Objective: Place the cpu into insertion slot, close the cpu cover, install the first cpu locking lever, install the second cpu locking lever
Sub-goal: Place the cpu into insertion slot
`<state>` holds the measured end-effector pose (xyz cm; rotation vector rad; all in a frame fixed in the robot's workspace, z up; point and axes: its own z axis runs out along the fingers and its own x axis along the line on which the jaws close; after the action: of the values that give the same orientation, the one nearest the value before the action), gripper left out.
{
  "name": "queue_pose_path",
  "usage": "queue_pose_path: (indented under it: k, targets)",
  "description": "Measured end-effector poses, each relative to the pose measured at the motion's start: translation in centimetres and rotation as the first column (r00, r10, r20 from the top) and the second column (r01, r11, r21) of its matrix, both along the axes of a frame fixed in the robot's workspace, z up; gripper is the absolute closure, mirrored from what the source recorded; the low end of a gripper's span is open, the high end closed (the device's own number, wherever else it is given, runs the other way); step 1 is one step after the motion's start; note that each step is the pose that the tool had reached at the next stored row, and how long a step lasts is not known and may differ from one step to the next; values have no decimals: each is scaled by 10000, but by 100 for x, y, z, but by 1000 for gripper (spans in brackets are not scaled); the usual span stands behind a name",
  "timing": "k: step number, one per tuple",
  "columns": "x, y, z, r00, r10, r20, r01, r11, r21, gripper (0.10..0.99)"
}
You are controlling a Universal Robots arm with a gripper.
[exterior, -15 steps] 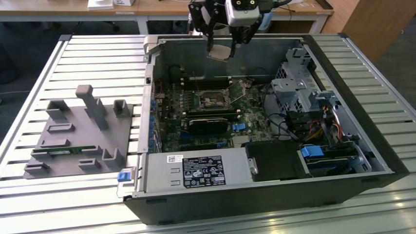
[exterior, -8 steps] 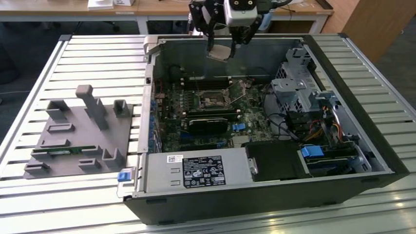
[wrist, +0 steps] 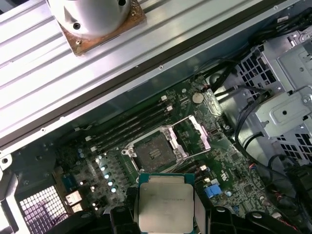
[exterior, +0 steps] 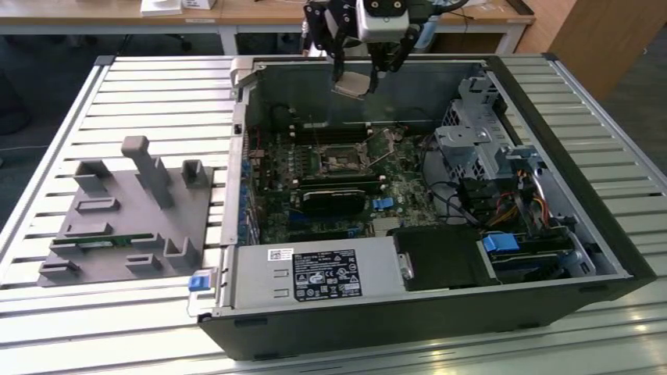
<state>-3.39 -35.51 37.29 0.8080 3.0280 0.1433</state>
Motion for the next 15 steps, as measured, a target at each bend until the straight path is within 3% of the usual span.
queue_pose_path:
  k: [15]
  targets:
    - [0, 0, -4, 9969, -783, 0, 783, 9969, 1, 545]
